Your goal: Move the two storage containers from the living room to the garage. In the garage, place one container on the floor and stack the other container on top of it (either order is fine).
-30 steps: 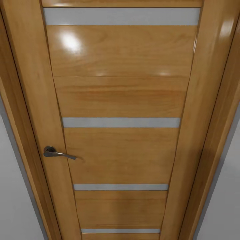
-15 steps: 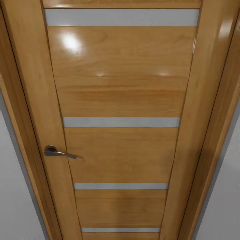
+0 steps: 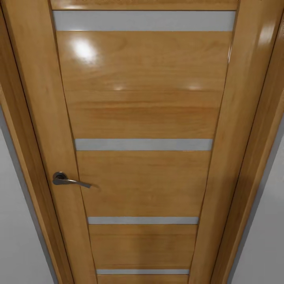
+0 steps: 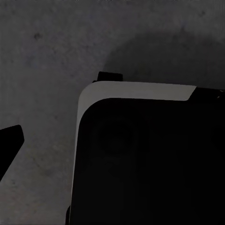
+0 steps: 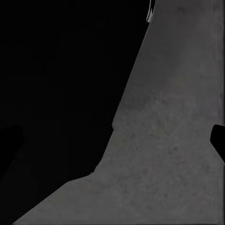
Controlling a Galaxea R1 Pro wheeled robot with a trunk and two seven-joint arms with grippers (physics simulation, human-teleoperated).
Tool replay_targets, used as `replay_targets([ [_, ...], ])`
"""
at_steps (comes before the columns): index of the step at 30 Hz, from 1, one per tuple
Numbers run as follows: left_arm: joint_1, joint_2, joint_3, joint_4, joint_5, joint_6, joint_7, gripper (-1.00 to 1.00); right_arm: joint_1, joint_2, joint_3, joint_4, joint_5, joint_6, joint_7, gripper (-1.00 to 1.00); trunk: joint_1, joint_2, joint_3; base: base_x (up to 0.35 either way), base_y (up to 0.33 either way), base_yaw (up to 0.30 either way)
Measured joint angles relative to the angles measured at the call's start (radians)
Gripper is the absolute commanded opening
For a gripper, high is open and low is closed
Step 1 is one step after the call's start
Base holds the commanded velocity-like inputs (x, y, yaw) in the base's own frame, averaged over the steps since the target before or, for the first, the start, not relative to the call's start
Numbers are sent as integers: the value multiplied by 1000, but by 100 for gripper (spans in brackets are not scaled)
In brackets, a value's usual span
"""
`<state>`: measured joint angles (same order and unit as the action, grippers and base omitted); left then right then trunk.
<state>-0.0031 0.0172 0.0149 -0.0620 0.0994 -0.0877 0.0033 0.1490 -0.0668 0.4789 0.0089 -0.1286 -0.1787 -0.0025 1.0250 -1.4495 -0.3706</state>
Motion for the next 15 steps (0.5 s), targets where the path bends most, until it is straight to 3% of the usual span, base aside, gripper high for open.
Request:
replay_targets([
  [6, 0, 0, 0, 0, 0, 0, 0, 100, 0, -2, 0, 1, 0, -1, -2, 100, 0, 0, 0, -11, 0, 0],
  [15, 0, 0, 0, 0, 0, 0, 0, 100, 0, -3, 0, 1, -1, -1, -2, 100, 1, 0, 0, -247, 0, 0],
])
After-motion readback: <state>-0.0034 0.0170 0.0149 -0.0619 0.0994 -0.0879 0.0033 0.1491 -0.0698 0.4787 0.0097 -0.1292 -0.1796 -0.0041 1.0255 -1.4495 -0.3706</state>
